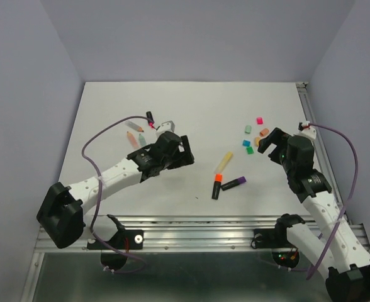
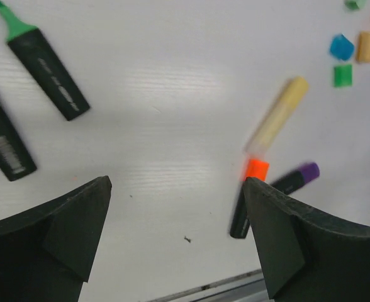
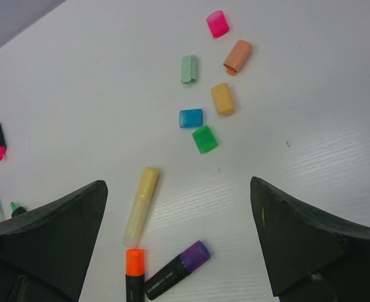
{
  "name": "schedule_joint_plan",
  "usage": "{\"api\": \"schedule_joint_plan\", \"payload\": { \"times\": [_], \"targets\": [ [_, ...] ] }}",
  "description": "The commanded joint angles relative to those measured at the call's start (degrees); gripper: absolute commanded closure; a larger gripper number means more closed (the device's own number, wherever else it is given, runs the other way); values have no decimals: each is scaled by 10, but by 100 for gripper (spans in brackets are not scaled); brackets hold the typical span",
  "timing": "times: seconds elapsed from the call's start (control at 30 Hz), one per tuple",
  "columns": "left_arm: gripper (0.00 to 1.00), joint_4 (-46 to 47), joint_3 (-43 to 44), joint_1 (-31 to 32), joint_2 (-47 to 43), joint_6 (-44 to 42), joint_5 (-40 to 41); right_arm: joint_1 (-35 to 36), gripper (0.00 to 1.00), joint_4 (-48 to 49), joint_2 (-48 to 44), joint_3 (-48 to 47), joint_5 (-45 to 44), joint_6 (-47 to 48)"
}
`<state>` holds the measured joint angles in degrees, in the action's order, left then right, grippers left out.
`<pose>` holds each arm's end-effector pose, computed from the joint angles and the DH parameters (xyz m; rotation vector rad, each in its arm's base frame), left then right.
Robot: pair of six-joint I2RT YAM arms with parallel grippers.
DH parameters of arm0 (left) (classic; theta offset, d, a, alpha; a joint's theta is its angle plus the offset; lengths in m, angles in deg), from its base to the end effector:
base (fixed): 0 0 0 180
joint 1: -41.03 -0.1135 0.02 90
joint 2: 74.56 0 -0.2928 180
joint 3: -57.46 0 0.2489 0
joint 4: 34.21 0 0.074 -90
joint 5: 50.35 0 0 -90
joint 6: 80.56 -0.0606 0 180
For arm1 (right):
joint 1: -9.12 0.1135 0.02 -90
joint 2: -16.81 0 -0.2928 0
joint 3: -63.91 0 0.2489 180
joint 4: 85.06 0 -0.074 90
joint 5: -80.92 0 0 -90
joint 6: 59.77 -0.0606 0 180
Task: Open the pen caps
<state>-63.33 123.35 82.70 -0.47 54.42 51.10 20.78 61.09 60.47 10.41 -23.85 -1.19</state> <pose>0.2262 -0.1853 0.2787 -0.1785 2.2701 -0.6067 0.1741 0.0201 0.3042 0.5028 1.9177 0.2328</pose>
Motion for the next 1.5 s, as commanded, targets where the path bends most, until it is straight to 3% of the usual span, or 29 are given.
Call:
{"api": "schedule_joint_plan", "payload": {
  "times": [0.0,0.13,0.3,0.63,0.77,1.0,1.27,1.47],
  "targets": [
    [1,61,10,72,7,-30,-54,-2,0,-1,-23,19,-10,-8],
    [1,104,5,125,35,-53,-91,-2,0,-6,-16,19,-10,-11],
    [1,88,62,198,125,-83,-71,-2,0,-9,12,16,0,-14],
    [1,17,179,217,270,-131,-63,-2,0,-6,18,18,4,-11],
    [7,15,176,218,283,-126,-61,-2,0,-7,21,16,11,-9],
    [9,-13,187,238,325,-129,-34,-3,0,-3,36,15,11,-10],
    [22,-51,222,254,362,-132,9,-2,0,-3,36,16,12,-10],
    [42,-78,221,257,389,-132,16,-2,0,-4,37,15,10,-10]
  ]
}}
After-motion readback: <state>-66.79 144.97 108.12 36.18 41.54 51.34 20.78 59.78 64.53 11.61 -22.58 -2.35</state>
